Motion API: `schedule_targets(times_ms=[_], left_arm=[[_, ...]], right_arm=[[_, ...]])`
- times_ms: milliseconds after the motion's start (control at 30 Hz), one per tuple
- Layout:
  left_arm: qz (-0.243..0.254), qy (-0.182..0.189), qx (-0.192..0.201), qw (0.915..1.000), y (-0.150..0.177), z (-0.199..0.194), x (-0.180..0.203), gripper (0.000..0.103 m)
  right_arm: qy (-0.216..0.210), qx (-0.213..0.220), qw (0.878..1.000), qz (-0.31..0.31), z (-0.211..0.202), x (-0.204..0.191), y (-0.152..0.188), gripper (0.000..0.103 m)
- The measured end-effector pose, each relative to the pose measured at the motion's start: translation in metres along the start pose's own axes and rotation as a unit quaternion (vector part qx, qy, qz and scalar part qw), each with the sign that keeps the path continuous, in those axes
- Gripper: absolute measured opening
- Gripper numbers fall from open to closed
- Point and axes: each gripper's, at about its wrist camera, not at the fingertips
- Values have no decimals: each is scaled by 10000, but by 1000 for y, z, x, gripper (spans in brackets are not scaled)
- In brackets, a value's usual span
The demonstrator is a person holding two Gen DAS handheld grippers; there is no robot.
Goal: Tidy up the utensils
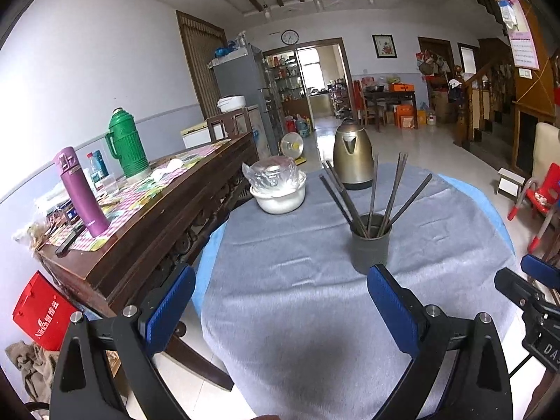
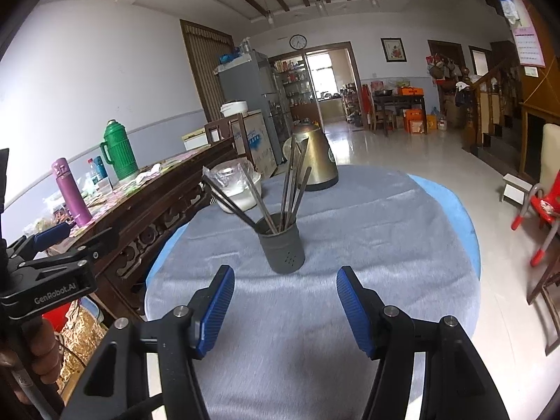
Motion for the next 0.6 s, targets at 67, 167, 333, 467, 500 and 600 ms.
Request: schedule_targets(times_ms=[67, 167, 333, 467, 500, 600], left_arm=[[-13, -16, -53, 10000, 2, 2, -1, 99], [20, -58, -90, 9999, 6, 2, -1, 98], [31, -93, -160, 9998, 11, 1, 0, 99], [-13, -97, -170, 9998, 12, -2, -1, 99], [-9, -97, -170, 9998, 13, -3, 0, 99], [9, -109, -172, 9998, 13, -4, -1, 99]], right_arm=[[-12, -63, 10000, 8, 2, -2, 2, 65], [-18, -133, 9999, 62, 6, -3, 5, 65], [-26, -132, 9999, 32, 6, -11, 9, 65], [8, -113, 9999, 20, 4, -17, 12, 65], [18, -118, 9999, 36, 3, -17, 13, 65], [75, -169, 9998, 79, 5, -17, 14, 65]])
Point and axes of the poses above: each gripper's, at about its wrist camera, not at the fingertips, and z roughly the way its jaws point, x to its right, y to its underside, and after that the axes turned 3 degrees about -x, right-handed
